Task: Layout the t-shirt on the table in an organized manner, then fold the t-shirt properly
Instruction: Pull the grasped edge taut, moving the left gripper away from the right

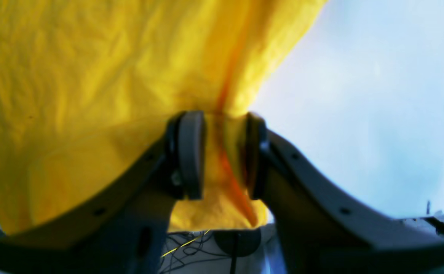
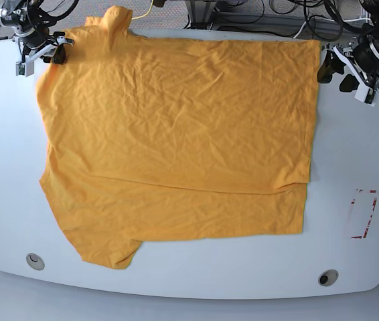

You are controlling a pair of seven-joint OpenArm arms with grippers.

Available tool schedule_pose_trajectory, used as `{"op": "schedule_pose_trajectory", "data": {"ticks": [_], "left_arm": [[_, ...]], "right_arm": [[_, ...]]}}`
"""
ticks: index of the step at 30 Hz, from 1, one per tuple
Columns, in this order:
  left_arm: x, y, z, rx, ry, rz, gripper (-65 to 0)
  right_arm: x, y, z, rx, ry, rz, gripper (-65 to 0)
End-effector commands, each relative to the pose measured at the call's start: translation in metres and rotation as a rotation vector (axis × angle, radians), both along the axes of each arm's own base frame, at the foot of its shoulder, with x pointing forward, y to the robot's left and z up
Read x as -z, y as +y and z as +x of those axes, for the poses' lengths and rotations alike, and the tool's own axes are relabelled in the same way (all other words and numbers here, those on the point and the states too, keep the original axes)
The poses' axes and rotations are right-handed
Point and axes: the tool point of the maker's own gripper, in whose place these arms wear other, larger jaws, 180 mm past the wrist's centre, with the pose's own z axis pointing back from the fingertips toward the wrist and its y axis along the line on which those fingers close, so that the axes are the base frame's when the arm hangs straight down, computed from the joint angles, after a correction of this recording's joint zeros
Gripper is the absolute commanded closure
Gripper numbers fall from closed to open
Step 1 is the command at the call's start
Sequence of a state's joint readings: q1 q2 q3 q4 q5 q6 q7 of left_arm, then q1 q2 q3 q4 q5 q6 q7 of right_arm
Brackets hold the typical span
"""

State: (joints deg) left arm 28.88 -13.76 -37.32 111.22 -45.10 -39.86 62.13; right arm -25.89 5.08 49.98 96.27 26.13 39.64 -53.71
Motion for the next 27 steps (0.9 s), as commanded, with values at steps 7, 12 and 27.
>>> {"op": "schedule_pose_trajectory", "data": {"ticks": [7,12,27], "left_arm": [[0.0,-0.004,-0.005,0.013,0.001,-0.014,-36.7],[0.014,-0.006,-0.015,0.003,0.05,-0.044,-36.7],[0.067,0.001,-0.046,-0.043,0.234,-0.073,-36.7]], "right_arm": [[0.011,0.004,-0.021,-0.023,0.105,0.005,-4.6],[0.011,0.004,-0.021,-0.023,0.105,0.005,-4.6],[0.011,0.004,-0.021,-0.023,0.103,0.006,-4.6]]}}
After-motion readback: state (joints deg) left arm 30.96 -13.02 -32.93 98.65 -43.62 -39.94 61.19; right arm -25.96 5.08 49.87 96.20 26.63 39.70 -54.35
